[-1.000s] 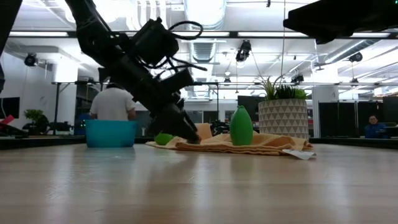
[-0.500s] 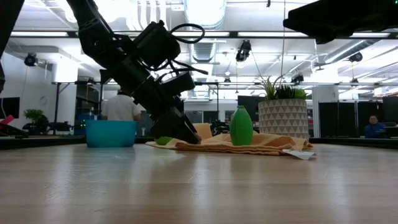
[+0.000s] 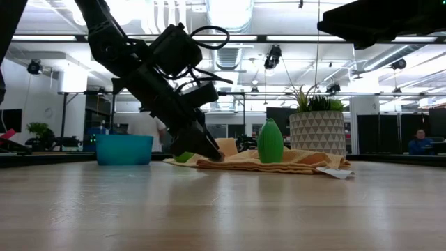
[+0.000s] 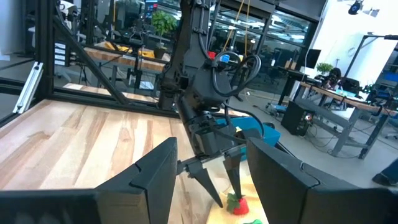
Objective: Pick and placing Produce into tupperware
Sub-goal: Put the strawberry into the blue bin
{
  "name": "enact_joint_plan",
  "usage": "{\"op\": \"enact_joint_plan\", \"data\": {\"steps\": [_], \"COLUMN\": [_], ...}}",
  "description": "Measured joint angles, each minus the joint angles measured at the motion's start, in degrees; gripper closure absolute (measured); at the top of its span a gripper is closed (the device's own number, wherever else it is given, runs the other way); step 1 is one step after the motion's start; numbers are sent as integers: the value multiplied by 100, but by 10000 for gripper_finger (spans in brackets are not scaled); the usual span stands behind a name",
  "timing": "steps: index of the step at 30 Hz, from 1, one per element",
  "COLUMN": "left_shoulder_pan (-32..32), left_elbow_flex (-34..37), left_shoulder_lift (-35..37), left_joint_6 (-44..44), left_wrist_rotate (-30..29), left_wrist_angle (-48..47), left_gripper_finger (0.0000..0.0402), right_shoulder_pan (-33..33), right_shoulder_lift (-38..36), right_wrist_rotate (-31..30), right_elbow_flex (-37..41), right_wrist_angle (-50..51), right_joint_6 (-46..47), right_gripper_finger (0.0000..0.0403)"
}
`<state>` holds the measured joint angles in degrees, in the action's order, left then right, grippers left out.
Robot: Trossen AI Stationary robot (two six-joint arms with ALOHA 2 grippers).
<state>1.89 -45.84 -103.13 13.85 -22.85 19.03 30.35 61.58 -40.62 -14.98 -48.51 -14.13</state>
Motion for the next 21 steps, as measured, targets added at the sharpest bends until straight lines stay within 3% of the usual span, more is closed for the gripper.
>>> {"op": "enact_joint_plan", "data": {"steps": [21], "left_shoulder_pan": [2], "left_elbow_flex": [0], "left_shoulder_lift": [2], "left_joint_6": [4], "left_wrist_rotate": [4], "left_wrist_angle": [0], "left_gripper_finger": [359], "right_shoulder_pan": [-1], "right_shoulder_lift": [0], "right_wrist_rotate": [0], "right_elbow_flex": [0], "right_wrist_angle": [0], "right_joint_6": [0], "right_gripper_finger": [216]}}
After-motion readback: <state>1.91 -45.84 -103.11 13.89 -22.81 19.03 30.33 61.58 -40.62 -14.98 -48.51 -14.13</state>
